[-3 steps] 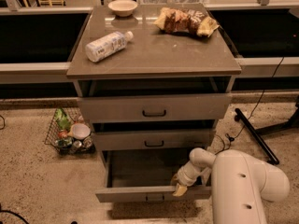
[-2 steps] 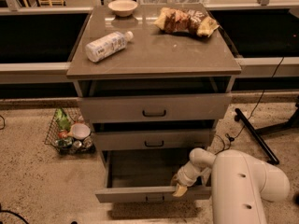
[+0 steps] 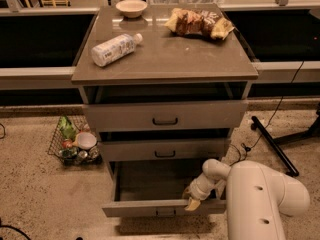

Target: Open bottom drawer

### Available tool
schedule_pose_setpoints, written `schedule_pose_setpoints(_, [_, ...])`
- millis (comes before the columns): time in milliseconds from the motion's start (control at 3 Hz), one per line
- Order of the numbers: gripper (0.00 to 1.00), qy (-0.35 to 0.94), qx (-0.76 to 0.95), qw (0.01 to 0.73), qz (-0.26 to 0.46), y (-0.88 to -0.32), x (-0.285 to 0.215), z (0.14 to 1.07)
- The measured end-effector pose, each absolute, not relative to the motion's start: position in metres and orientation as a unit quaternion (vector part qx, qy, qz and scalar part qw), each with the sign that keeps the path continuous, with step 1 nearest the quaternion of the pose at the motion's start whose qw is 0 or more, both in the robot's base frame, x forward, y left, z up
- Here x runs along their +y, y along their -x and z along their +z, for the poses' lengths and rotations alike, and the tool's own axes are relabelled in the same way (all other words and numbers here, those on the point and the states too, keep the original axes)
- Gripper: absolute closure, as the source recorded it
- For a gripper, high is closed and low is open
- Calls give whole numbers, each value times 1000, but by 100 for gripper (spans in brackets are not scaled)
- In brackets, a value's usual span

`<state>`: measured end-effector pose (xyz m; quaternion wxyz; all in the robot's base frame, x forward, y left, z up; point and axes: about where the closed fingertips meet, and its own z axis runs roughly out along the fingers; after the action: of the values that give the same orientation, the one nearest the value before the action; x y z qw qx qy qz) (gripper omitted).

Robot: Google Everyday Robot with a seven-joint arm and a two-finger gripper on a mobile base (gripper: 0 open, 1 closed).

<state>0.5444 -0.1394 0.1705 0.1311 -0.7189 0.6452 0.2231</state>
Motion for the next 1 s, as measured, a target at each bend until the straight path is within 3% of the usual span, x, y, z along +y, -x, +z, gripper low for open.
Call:
schedule_pose_setpoints(333, [1,716,644,128,238,-528,-142,166])
schedule_pose_setpoints(1000, [0,704,642,104,284,-481,-145,162])
